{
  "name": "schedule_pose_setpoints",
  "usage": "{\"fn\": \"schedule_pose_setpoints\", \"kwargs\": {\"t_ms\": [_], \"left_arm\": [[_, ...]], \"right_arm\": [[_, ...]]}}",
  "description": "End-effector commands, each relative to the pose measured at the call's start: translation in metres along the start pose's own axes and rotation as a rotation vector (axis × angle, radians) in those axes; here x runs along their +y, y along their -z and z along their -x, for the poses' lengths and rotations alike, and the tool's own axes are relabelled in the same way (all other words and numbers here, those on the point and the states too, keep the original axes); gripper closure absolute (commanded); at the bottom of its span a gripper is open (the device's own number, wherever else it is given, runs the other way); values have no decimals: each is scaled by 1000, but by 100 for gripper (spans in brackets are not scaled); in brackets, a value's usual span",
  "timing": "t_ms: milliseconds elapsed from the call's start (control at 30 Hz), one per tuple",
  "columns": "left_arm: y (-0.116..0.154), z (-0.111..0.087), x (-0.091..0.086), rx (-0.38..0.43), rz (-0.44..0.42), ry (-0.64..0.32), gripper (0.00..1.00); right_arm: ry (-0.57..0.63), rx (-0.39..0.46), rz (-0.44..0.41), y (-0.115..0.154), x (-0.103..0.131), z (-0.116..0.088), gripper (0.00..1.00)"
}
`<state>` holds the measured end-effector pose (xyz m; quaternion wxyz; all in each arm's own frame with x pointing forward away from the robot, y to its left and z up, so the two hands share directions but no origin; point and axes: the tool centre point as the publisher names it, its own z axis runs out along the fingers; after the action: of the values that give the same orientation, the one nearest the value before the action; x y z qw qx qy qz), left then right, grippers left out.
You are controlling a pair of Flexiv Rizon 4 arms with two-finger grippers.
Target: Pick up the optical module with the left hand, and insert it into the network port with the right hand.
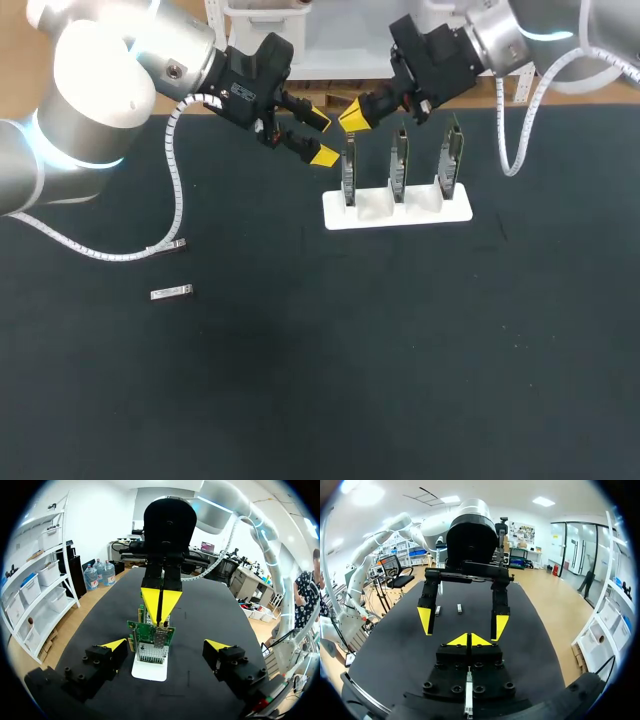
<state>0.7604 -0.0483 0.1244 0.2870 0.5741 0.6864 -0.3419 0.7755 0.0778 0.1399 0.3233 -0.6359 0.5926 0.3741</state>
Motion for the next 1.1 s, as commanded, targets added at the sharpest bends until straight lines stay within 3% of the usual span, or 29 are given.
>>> {"fn": "schedule_pose_setpoints", "kwargs": {"t_ms": [33,1100], "left_arm": [[1,0,-1,4,3,2,0],[1,0,-1,4,3,2,0]], "right_arm": [[-4,1,0,-3,0,-7,100],[-40,4,9,-10,2,-23,100]]}}
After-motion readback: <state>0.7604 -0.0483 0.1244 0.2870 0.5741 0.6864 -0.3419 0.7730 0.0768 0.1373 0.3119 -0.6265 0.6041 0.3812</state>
